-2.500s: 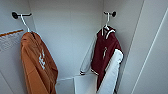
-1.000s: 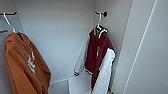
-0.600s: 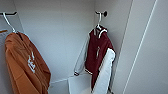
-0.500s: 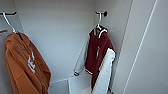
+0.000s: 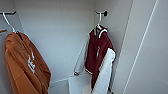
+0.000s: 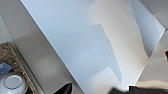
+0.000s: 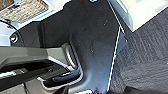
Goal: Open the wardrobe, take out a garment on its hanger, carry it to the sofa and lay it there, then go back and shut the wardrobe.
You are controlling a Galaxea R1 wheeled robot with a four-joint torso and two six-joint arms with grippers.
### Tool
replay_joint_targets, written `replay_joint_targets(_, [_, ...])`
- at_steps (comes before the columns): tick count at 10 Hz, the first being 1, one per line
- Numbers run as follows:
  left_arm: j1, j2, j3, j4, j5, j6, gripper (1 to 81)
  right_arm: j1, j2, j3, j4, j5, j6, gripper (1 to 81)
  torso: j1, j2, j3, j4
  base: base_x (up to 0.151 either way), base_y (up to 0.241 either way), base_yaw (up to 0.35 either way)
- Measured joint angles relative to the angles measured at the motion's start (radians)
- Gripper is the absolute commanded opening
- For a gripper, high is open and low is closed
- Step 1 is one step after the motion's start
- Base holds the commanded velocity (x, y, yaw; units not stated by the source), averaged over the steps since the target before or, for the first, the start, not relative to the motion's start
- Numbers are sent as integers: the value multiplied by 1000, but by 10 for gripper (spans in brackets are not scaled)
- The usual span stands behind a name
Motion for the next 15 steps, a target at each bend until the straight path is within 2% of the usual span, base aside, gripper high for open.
replay_joint_targets(6, [-200, 9, 14, 0, 105, -87, 811, 0, 0, 0, 0, 0, 0, 811, 0, 0, -1, 0, 0, 0, 0])
replay_joint_targets(9, [-320, 63, 25, 0, 146, -186, 811, 1, 0, 0, 0, 0, 3, 811, 0, 1, -2, 0, 0, 0, 0])
replay_joint_targets(13, [-494, 145, 50, -5, 168, -365, 811, 14, 0, 0, 0, 0, 3, 811, 1, 1, -2, 0, 0, 0, 0])
replay_joint_targets(15, [-566, 167, 51, -7, 178, -500, 811, 18, 0, 0, 0, 0, 3, 811, 1, 2, -2, 0, 0, 0, 0])
